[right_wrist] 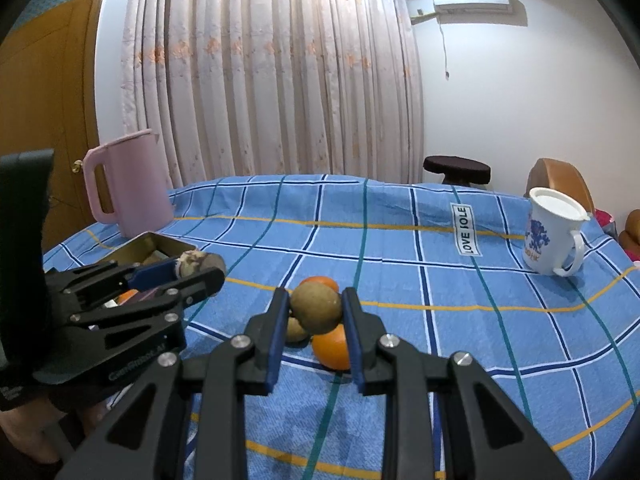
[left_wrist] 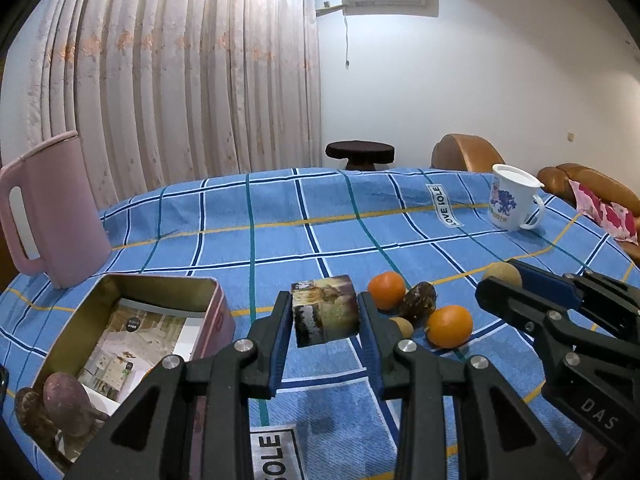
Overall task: Organize fruits
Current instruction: 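Lift the cylinder and kiwi and carry them toward the tin box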
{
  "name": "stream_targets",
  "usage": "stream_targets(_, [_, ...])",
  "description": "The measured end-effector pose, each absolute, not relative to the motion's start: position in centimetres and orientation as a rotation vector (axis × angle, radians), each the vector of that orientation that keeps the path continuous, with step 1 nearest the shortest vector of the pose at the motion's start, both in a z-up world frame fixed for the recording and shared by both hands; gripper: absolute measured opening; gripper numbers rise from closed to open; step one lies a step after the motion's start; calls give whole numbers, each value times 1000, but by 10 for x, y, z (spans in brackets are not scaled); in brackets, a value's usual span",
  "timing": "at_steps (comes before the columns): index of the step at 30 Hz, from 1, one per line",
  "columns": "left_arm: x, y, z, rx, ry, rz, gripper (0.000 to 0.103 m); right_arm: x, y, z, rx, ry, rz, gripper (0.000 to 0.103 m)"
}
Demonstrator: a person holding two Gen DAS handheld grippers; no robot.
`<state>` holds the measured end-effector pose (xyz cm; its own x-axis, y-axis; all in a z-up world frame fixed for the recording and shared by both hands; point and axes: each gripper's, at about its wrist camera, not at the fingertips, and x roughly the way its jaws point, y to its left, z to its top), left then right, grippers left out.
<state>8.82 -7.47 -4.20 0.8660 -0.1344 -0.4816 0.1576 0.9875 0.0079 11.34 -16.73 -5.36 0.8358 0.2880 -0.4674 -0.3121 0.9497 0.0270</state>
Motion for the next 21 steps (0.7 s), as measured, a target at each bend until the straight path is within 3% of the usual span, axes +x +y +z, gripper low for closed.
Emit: stream_targets(21, [71, -70, -35, 40, 407, -127, 34, 100, -165, -49, -80, 417, 331, 30])
